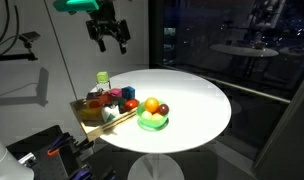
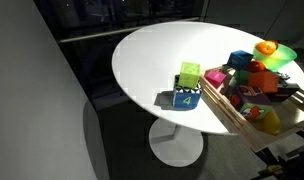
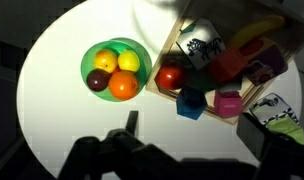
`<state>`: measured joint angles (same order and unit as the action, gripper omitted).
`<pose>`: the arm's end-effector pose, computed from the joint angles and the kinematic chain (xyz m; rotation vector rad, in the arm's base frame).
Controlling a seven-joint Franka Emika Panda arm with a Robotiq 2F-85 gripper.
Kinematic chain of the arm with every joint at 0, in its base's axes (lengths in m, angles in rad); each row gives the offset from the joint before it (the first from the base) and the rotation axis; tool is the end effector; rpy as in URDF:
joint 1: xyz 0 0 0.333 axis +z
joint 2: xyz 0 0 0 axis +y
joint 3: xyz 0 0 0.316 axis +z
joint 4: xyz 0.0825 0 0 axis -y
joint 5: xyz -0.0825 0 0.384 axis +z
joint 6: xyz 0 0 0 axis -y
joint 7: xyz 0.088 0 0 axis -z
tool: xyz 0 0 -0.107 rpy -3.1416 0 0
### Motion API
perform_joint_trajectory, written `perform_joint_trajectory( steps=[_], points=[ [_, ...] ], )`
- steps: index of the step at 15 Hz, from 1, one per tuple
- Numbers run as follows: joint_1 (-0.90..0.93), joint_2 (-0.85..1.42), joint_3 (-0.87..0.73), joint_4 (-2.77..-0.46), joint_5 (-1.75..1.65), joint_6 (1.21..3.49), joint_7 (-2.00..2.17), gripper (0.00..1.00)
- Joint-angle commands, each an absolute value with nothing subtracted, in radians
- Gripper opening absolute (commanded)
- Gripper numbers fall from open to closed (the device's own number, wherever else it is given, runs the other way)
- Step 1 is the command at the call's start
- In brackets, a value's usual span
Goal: Put the green block onto the tray
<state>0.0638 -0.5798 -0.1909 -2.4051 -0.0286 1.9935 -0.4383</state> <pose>0.3907 -0.0603 0.5304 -3.0524 -0.5289 -0.2714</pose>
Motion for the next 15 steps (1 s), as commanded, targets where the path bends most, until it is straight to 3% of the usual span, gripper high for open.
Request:
perform_joint_trajectory(
  steps=[1,15],
  points=[
    [0.086,-0.515,-0.164,-2.349,0.01,1.951,-0.453,1.0],
    [0.167,-0.308,-0.014,-2.274,0.032,1.935,-0.476,1.0]
  ],
)
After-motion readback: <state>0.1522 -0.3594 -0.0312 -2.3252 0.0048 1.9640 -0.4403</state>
